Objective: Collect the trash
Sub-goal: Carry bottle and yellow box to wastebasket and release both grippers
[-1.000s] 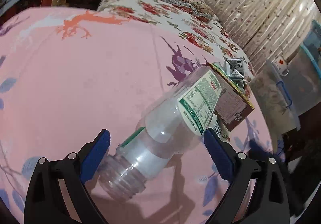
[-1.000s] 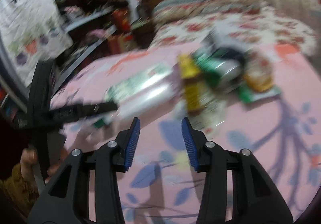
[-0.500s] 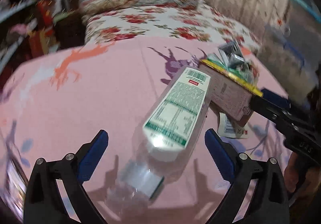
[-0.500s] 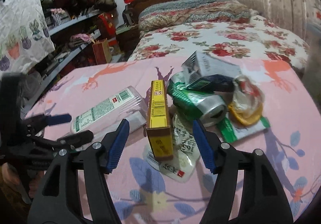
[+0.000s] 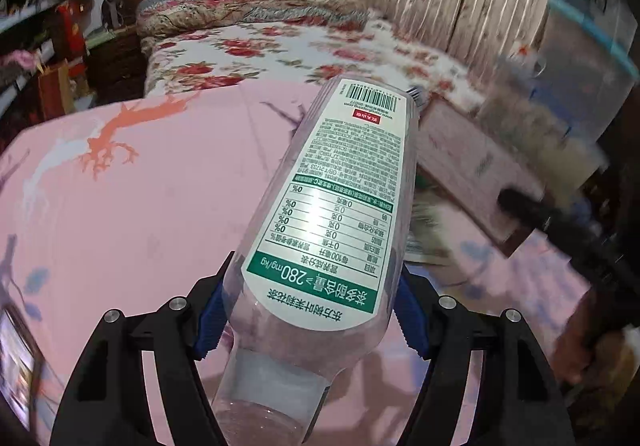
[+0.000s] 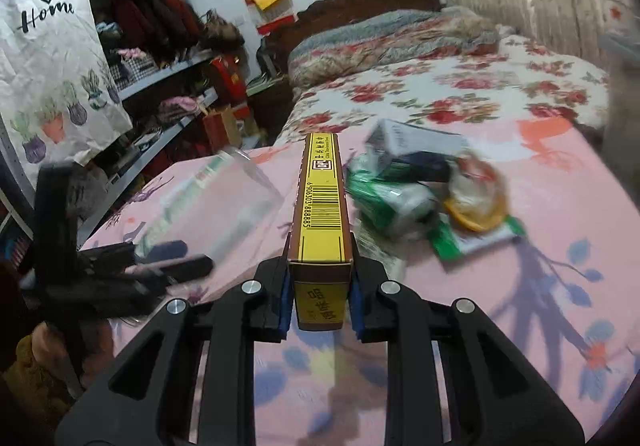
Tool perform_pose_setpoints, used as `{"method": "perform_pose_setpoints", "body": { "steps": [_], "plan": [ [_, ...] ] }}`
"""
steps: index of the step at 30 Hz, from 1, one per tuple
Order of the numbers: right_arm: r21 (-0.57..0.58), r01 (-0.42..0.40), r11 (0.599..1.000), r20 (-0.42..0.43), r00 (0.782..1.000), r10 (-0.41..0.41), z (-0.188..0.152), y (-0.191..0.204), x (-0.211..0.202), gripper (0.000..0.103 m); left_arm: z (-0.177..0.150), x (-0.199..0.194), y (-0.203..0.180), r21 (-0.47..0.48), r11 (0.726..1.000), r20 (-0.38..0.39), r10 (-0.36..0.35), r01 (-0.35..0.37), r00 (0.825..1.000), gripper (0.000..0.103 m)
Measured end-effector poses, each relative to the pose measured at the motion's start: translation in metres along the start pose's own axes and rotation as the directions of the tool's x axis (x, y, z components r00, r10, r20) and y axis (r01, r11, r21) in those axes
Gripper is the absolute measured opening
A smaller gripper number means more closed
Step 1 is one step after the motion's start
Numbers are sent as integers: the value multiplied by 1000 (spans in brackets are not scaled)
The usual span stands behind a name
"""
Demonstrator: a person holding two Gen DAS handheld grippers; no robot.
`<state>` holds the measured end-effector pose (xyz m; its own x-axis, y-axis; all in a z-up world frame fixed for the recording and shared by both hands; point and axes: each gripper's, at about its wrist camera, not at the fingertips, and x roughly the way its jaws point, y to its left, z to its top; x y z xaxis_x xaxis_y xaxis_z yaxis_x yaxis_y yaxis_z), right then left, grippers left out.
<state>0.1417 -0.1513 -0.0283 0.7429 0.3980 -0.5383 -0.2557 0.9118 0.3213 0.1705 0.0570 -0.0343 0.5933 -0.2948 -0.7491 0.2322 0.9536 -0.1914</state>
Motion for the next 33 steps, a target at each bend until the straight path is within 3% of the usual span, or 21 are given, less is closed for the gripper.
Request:
{"method": "perform_pose_setpoints", "body": {
  "steps": [3, 6, 9, 14, 21, 26, 33],
  "plan": [
    [67, 21, 998, 12, 1000, -22, -16, -22, -25, 25, -4, -4, -22, 12, 998, -20, -69, 69, 997, 66],
    [126, 88, 988, 33, 995, -93, -38, -49, -54, 25, -10, 2, -56, 65, 989, -64, -129, 133, 990, 66],
    [179, 147, 973, 34, 987, -156, -56, -74, -76, 25, -16, 18, -88, 129, 979, -106, -145, 159, 984, 66],
    [263, 219, 940, 19, 973, -232, -80, -116, -100, 25, -28, 53, -147, 216, 947, -208, -191, 236, 959, 66],
    [344, 244, 906, 66, 957, -283, -87, -161, -130, 25, -20, 93, -210, 271, 915, -296, -217, 300, 930, 66],
    [420, 278, 864, 107, 930, -352, -88, -207, -158, 25, 6, 116, -257, 308, 889, -320, -239, 339, 917, 65],
    [545, 329, 771, 131, 875, -466, -89, -287, -203, 25, 35, 158, -357, 392, 819, -394, -262, 419, 881, 65]
  ]
}}
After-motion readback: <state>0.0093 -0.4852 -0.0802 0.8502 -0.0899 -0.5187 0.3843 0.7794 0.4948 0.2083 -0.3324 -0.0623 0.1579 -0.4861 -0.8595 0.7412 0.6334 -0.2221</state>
